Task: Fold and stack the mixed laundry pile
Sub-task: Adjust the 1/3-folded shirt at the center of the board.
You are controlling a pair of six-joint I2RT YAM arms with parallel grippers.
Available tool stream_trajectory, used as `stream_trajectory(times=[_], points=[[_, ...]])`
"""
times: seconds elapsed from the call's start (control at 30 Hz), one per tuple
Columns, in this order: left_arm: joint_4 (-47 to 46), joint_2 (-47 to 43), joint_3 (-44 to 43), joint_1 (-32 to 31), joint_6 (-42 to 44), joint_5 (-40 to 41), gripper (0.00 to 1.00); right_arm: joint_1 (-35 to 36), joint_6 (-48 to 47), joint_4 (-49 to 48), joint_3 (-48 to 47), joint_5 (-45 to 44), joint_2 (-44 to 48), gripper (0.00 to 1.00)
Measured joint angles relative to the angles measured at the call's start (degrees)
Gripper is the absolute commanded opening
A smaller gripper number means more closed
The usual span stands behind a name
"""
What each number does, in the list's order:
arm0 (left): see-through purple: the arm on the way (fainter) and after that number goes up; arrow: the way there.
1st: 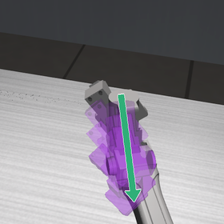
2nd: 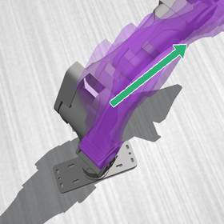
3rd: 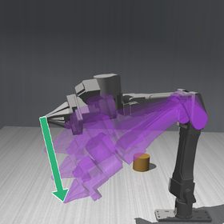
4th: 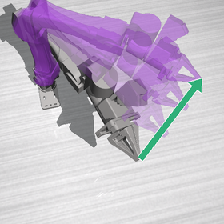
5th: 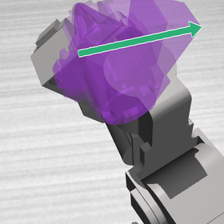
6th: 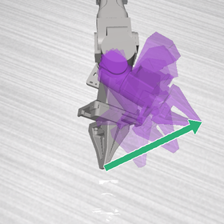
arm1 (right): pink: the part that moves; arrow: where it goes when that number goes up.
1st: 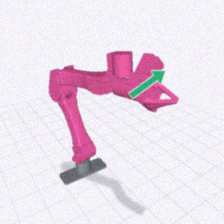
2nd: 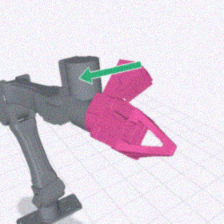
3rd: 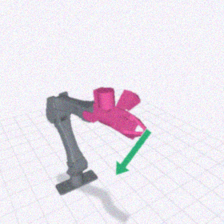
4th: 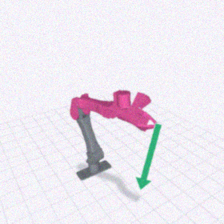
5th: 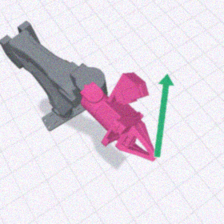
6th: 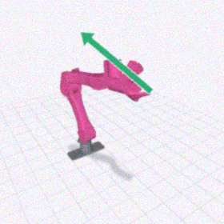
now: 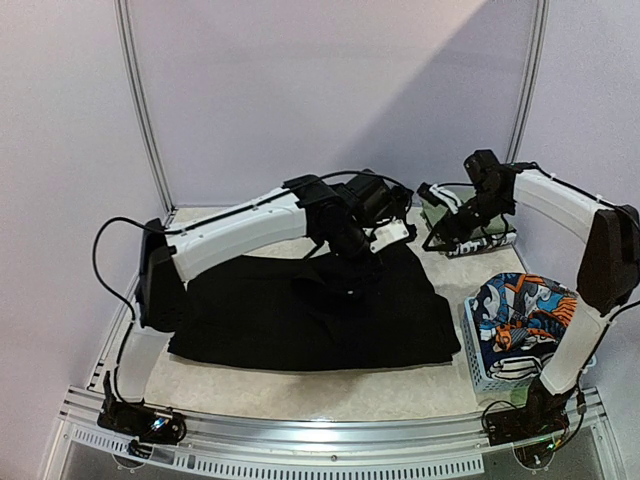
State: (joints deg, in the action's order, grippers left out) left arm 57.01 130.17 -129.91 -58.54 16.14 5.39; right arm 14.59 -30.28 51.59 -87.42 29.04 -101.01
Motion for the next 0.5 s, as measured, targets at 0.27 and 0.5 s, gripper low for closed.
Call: stream_trajectory(times=[0.27,0.5], points=[[9.31,9.35,-6.95,-1.64,-3.78,8.79,0.70,-10.19,7.17,-3.34,3.32,-2.47,3.26,0.77],[11.21,13.18,-8.66,-1.73,-5.35,13.09,0.68,-9.40,8.39,-3.80,5.29,-2.32,4.72,0.77]])
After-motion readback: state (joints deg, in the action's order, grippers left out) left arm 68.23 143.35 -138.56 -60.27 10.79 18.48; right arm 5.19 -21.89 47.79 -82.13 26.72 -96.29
